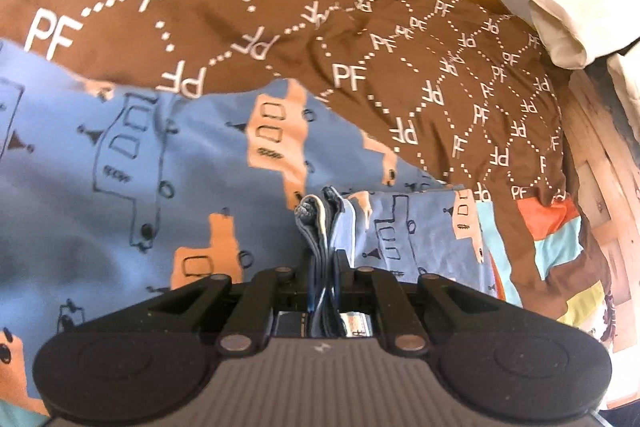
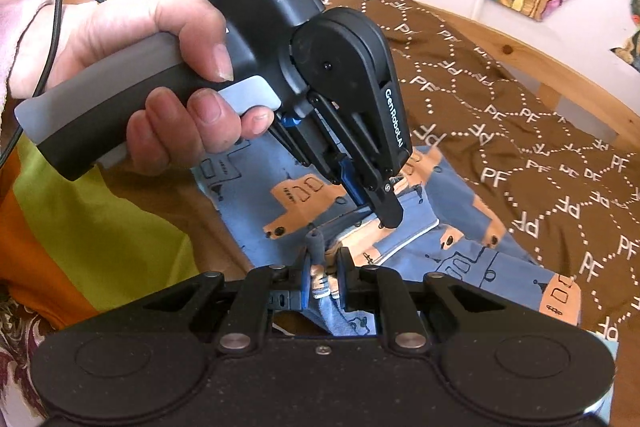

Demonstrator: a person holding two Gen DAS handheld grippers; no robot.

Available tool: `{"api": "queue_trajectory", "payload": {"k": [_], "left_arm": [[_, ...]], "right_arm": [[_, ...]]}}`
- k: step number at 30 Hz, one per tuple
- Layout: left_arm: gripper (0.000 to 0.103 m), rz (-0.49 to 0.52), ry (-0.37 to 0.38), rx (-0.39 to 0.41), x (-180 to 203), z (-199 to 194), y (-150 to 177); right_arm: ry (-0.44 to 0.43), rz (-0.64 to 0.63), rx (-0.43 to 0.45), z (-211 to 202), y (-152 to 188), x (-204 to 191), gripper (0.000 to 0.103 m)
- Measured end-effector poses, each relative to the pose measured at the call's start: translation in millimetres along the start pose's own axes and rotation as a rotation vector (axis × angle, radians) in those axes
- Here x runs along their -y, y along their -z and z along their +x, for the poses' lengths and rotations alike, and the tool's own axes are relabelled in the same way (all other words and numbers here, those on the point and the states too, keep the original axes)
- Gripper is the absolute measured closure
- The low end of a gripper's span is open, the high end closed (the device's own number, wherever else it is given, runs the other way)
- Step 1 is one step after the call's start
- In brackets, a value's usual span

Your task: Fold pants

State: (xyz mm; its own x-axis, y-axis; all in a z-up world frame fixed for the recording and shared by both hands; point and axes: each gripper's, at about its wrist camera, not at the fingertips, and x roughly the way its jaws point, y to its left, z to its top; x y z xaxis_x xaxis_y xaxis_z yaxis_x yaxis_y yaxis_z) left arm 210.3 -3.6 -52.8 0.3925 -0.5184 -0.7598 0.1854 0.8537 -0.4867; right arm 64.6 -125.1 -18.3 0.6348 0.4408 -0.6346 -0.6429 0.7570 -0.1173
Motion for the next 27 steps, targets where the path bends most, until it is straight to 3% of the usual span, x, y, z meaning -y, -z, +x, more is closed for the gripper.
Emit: {"api": "queue_trajectory", "payload": {"k": [9,12,15,17,19,20,23,27], "left_arm": [[0.092,0.012,-0.014,-0.002,-11,6,7],[0.088,-0.013,-0.003,-0.010,-17,7,6],[0.079,-0.014,-0.018,-0.005,-17,4,5],[0.067,0.010,-0.048,0.016,-13,0,4],[0.054,0.041,-0.076,0.047,-7,-4,4],[0.047,0.051,-0.087,0.059,-4,-5,4],[0.044,0.079,-0.124,0.077,3,-4,7],[0.041,0.103,-0.151,0.078,7,0,11]], "right_arm": [[-0.027,0.014,-0.041,15,1,-4,0.089],[-0.040,0.036,-0.035,13,3,-1,0.080],[-0.028,0.041,-0.018,3,7,6,0.061],[0.015,0.036,0.005,-9,13,13,0.045],[0.096,0.013,0.015,-19,19,23,0.040],[0.155,-0.002,0.015,-22,22,30,0.032],[0.341,-0.009,-0.020,-22,25,60,0.016],[0.468,0.049,-0.048,-8,21,104,0.010]]}}
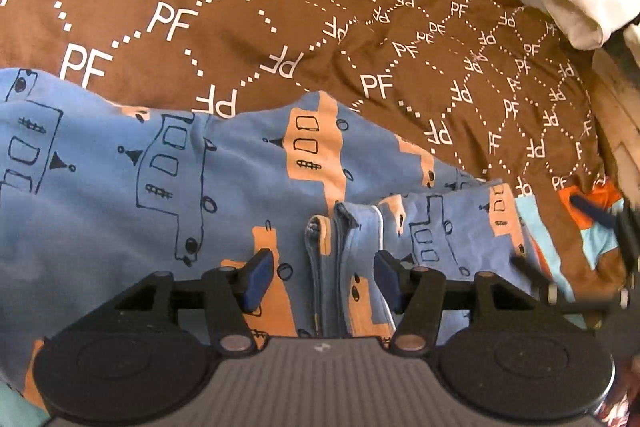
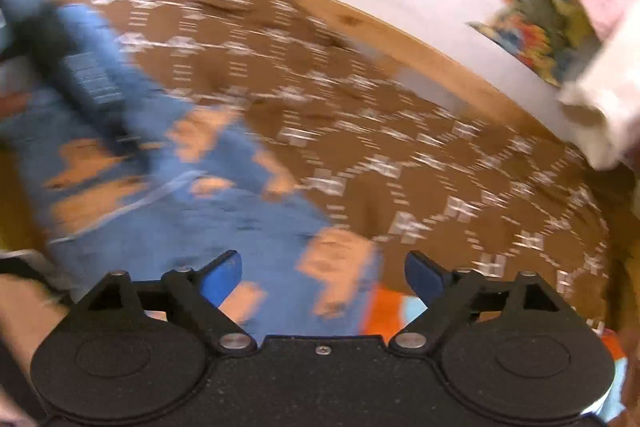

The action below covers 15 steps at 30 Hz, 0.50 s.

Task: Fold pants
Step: 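Open both grippers and release the folded blue truck-print pants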

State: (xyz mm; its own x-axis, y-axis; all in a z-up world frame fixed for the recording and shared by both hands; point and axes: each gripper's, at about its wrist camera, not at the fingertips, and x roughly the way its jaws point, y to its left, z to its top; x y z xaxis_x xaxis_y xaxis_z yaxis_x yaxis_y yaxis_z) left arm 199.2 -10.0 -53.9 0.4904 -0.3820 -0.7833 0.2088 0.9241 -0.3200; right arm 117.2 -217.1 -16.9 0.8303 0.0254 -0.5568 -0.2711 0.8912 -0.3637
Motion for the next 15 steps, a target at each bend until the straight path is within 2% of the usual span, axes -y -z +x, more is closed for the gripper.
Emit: {"api": "queue_trajectory", "payload": {"k": [3,5,9,10,15], "left_arm": [[0.040,0.003,-0.005,-0.001,-1,1,1],[0.040,0.000,-0.008,-0.001,-2,2,2],[0.040,0.038,-0.030,-0.006,1,4,4],[0.040,0.055,-0.039,-0.006,4,4,5],[0.037,0.096,-0.064,-0.007,10,4,6]], "right_arm": [[0.003,0.010,0.014,22,-9,8,0.008],[-0.011,0.009,0.008,36,-13,10,0.002],[0.024,-0.049,-0.091,65,-5,12,0.002],[0.037,-0.042,-0.091,67,-2,16,0.002],[0.120,0.119,-0.116,59,5,47,0.001]]}}
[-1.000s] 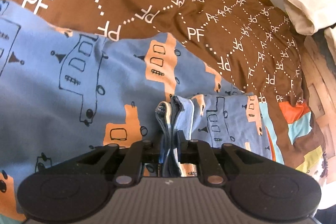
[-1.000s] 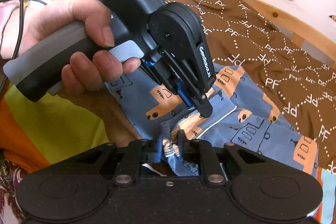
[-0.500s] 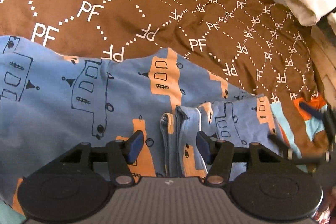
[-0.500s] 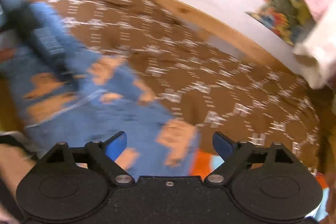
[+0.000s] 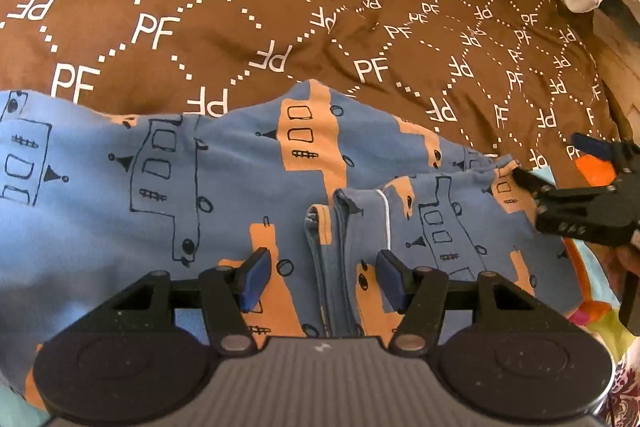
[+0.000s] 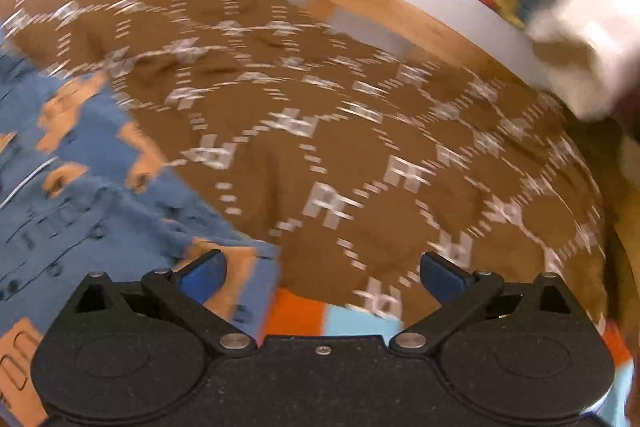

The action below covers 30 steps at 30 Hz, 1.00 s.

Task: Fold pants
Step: 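Open both grippers and release the folded blue truck-print pants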

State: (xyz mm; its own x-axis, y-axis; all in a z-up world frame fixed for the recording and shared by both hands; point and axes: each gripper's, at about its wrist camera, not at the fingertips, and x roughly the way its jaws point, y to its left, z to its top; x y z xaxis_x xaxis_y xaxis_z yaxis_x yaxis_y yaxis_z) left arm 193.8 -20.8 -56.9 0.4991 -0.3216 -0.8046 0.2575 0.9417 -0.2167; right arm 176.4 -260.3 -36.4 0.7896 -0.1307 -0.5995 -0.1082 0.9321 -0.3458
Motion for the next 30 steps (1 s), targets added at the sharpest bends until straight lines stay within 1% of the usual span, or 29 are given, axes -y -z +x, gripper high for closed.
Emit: {"api": "queue_trajectory", "payload": {"k": [2,4,5,7,8,9,10,11,13,15,16,18,19,21,22,23,26,27,28,30], "left_arm": [[0.026,-0.026,0.018,0.000,-1,-3,-1],[0.020,-0.047,0.034,0.002,-2,-3,0],[0.020,-0.039,0.028,-0.002,-1,-2,1],[0.020,0.000,0.000,-0.008,4,0,3],[0.020,0.020,-0.017,-0.012,7,0,3],[0.020,0.032,-0.034,-0.018,9,-1,4],[0.020,0.035,-0.052,-0.027,11,-3,5],[0.018,0.030,-0.063,-0.034,11,-6,6],[0.011,0.016,-0.065,-0.043,12,-13,8],[0.009,0.004,-0.077,-0.045,12,-19,14],[0.008,-0.003,-0.089,-0.047,12,-21,19],[0.006,0.002,-0.111,-0.057,11,-19,29],[0.006,0.025,-0.129,-0.058,13,-16,34],[0.004,0.099,-0.165,-0.053,21,-13,38],[0.003,0.120,-0.182,-0.054,25,-12,37],[0.003,0.119,-0.190,-0.057,26,-12,36],[0.003,0.070,-0.179,-0.071,22,-13,34],[0.002,0.057,-0.175,-0.074,20,-14,33],[0.002,0.048,-0.172,-0.078,18,-14,33],[0.002,0.034,-0.171,-0.088,15,-16,32]], "right_arm": [[0.003,0.009,0.021,-8,2,3,0.001],[0.000,-0.034,0.032,-7,4,-3,0.001],[-0.008,-0.054,0.018,-4,6,-6,0.001],[-0.054,-0.068,-0.039,11,9,-9,0.001],[-0.070,-0.058,-0.054,17,11,-8,0.001],[-0.078,-0.025,-0.048,17,14,-5,0.001],[-0.081,0.009,-0.049,14,15,-1,0.001],[-0.068,0.031,-0.048,8,15,3,0.001],[-0.047,0.034,-0.014,-14,19,4,0.001],[-0.035,0.025,0.019,-38,28,2,0.001],[-0.033,0.017,0.025,-47,34,-1,0.001],[-0.039,-0.041,0.009,-57,50,-11,0.001],[-0.025,-0.070,0.006,-60,60,-18,0.001],[0.009,-0.080,0.050,-65,69,-25,0.001],[0.023,-0.091,0.056,-67,70,-28,0.001],[0.033,-0.101,0.058,-70,68,-30,0.001],[0.044,-0.082,0.129,-84,62,-31,0.001],[0.043,-0.082,0.136,-87,62,-34,0.001],[0.031,-0.096,0.118,-85,63,-37,0.001],[-0.010,-0.157,0.032,-74,68,-46,0.001]]}}
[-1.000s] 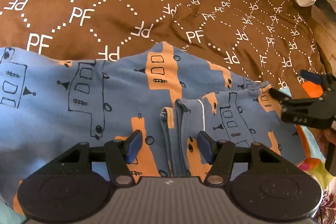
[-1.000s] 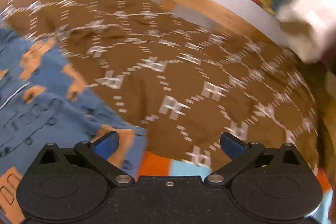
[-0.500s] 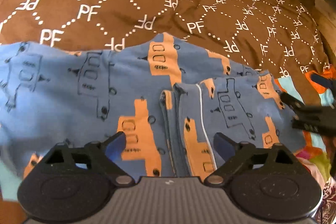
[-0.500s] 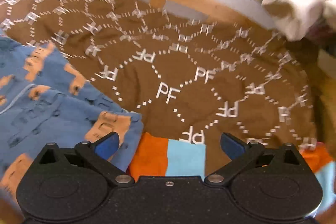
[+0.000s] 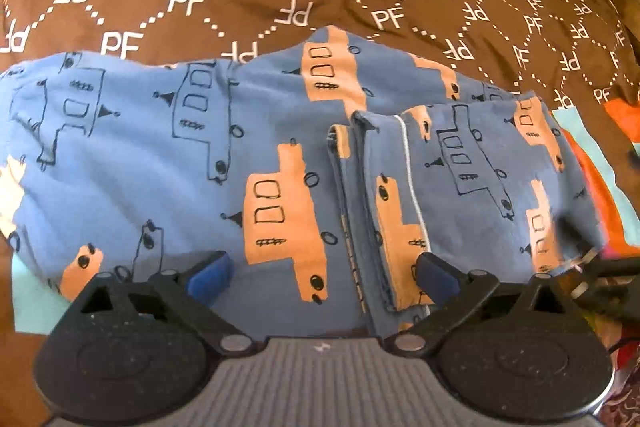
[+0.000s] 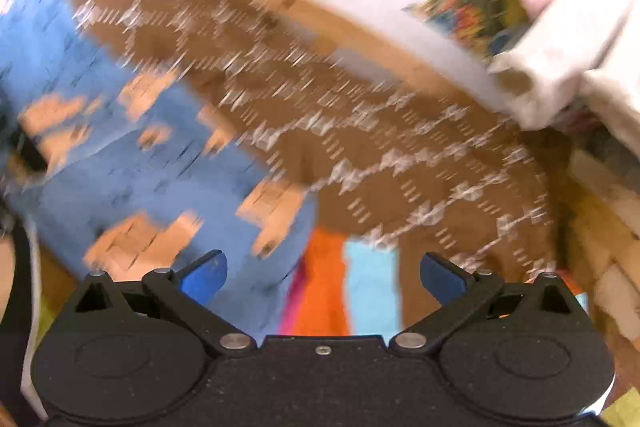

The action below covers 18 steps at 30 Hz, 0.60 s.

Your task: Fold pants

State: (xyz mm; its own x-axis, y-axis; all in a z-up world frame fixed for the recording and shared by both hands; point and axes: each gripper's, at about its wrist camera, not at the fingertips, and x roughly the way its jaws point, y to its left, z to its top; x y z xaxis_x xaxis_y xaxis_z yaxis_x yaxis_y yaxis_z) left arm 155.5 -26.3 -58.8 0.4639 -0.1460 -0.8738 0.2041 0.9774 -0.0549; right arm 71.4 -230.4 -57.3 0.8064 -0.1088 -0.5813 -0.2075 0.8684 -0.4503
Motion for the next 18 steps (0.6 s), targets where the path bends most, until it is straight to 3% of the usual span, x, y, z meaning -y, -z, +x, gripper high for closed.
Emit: {"api": "queue_trajectory", "payload": {"k": [7,10,13,18], "left_arm": [[0.001,0.012,0.063,-0.082,-18,-22,-6],[0.001,-0.010,0.103,-0.041,-41,-53,-5],[0.000,-0.026,0.085,0.005,-68,-79,0],[0.000,-0.199,0.011,0.090,-122,-101,2]], "right_arm": [[0.022,-0.025,0.033,-11,-9,0,0.001],[0.021,-0.041,0.064,-16,-16,-3,0.001],[0.006,-0.043,0.083,-21,-22,-8,0.001],[-0.019,-0.134,0.125,-26,-35,-21,0.001]]}}
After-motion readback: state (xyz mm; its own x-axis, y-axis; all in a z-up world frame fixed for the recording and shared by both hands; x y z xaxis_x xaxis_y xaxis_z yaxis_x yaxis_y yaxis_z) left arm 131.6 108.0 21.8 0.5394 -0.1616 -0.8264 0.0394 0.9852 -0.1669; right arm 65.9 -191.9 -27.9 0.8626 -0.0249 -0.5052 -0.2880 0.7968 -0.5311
